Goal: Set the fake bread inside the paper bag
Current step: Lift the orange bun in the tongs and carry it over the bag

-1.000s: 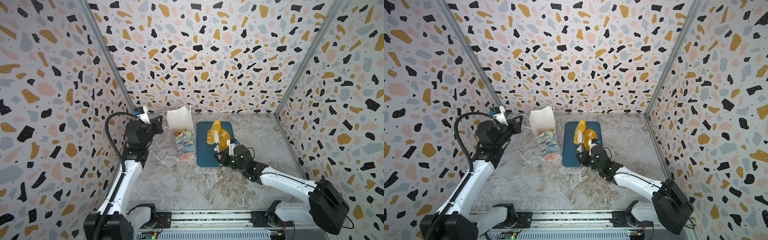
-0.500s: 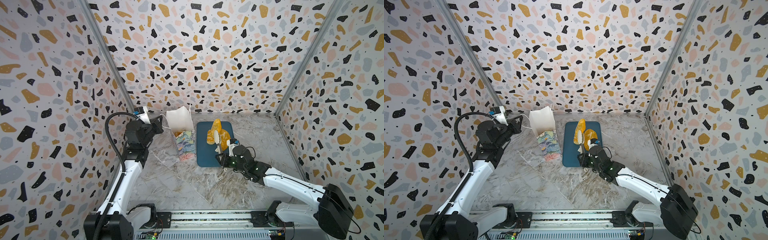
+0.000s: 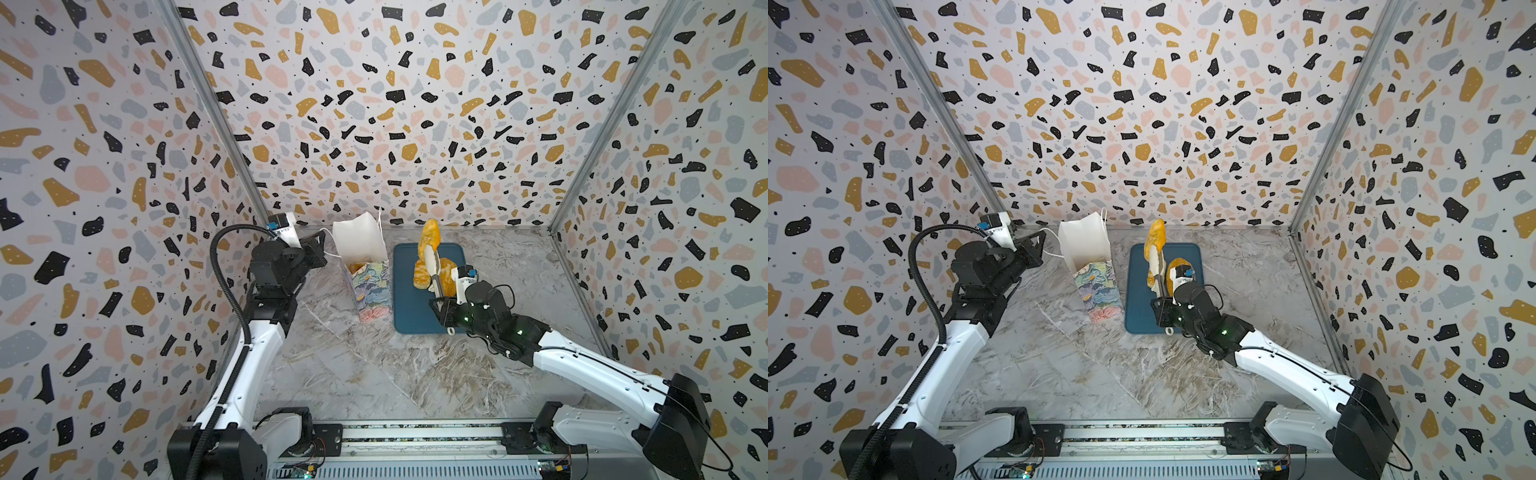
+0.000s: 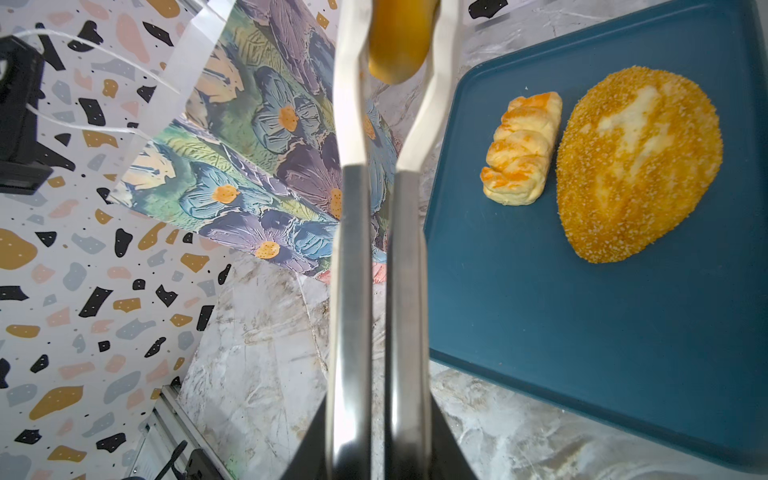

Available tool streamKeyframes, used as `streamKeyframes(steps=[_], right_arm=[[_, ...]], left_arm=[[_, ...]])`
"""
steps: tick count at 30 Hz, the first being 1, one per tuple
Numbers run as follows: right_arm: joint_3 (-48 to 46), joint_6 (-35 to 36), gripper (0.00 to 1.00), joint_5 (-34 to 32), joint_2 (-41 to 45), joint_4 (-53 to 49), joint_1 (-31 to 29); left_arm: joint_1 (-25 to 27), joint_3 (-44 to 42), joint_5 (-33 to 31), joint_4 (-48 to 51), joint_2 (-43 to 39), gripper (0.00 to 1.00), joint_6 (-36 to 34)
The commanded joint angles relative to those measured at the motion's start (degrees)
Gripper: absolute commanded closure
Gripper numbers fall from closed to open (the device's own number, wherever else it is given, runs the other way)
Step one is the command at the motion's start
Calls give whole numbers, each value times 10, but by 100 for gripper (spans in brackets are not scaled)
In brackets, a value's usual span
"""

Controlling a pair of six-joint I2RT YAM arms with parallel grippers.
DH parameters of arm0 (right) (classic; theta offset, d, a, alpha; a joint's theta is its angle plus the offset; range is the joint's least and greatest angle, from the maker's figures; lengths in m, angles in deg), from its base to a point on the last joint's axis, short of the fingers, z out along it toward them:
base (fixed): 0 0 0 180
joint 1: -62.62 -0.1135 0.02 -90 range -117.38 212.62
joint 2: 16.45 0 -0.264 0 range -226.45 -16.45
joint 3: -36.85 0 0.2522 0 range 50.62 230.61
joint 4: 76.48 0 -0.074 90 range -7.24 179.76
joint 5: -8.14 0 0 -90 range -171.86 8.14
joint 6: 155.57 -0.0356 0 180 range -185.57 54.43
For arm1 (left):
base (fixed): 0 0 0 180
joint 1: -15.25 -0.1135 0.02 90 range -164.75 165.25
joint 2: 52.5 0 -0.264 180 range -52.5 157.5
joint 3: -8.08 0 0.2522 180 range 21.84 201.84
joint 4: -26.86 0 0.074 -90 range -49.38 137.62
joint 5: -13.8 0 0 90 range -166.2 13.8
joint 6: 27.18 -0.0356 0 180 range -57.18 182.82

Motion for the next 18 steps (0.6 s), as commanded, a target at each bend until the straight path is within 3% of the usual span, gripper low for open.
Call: streamKeyframes(steps=[1, 18], right_arm=[[49, 27, 89, -22, 6, -13, -9], [159, 82, 90, -78, -17, -80, -56]], left_arm=[[2, 8, 8, -28, -6, 100, 0], [2, 9, 8, -26, -7, 100, -1]])
